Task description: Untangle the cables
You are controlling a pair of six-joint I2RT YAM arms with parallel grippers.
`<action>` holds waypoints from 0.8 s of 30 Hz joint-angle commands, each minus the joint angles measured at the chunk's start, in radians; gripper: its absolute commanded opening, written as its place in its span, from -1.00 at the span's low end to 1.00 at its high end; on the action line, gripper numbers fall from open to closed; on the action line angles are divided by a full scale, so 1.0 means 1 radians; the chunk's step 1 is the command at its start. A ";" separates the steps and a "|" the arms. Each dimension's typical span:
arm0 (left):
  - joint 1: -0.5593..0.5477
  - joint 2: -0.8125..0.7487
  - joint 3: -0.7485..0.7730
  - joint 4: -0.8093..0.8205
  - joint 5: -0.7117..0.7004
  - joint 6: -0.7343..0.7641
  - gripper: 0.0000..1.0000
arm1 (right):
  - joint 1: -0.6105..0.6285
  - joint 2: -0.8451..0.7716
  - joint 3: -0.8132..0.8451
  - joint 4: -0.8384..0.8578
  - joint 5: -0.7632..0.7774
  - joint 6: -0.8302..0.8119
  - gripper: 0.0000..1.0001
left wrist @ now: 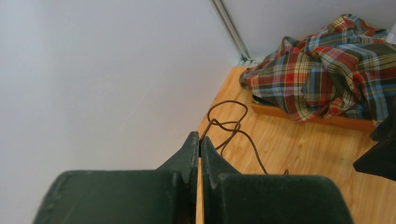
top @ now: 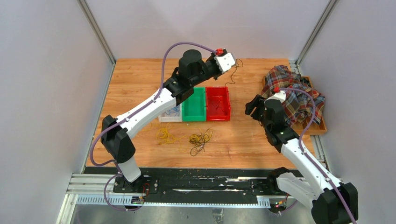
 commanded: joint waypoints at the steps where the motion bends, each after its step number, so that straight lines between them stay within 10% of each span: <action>1: -0.008 0.020 0.053 0.023 0.001 -0.020 -0.99 | -0.028 -0.010 -0.015 0.000 -0.010 0.026 0.27; 13: -0.007 -0.007 -0.207 -0.093 -0.142 0.345 -0.99 | -0.041 -0.010 -0.017 0.002 -0.023 0.024 0.23; 24: -0.007 0.134 -0.124 -0.228 -0.236 0.452 -0.99 | -0.059 -0.013 -0.031 0.003 -0.033 0.019 0.21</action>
